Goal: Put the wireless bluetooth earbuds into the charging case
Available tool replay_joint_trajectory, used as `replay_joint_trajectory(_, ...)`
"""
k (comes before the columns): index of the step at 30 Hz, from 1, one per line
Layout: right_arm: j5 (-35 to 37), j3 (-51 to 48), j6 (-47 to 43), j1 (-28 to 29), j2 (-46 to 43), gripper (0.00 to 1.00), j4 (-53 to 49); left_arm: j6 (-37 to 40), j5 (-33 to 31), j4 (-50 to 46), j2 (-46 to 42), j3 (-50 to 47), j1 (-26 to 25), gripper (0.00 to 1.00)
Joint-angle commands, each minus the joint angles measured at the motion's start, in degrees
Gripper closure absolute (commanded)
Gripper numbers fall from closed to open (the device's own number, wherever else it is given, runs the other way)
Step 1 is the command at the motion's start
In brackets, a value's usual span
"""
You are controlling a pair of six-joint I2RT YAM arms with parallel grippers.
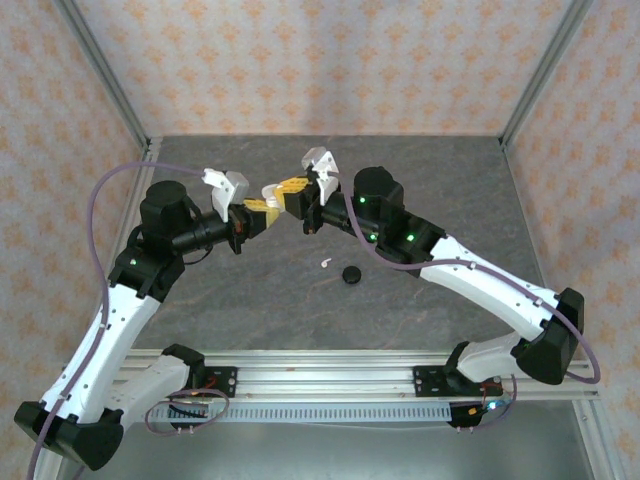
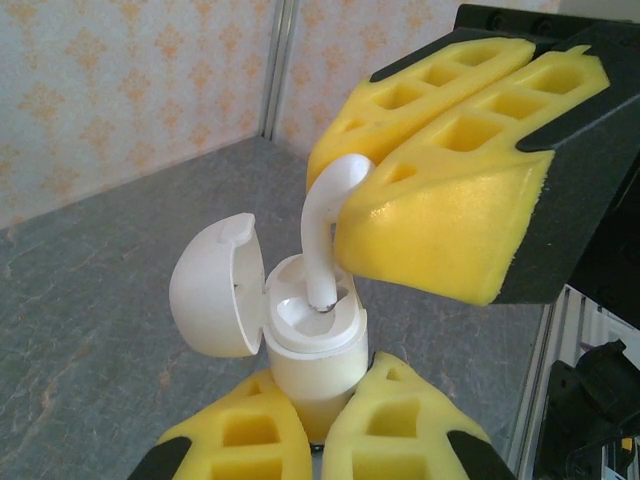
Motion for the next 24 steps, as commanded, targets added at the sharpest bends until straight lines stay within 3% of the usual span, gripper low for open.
replay_joint_trajectory(1,-0.6,1.9,-1.9,0.5,-1.3,0.92,-1.9,1.7,1.2,-0.3,-1.6,1.7,-0.5,1.00)
replay_joint_trajectory(24,-5.4,6.3,-5.1,2.0,-1.0,0.90,-13.7,1.3,-0.4,-0.2,-2.0,1.0,-0.6,1.00)
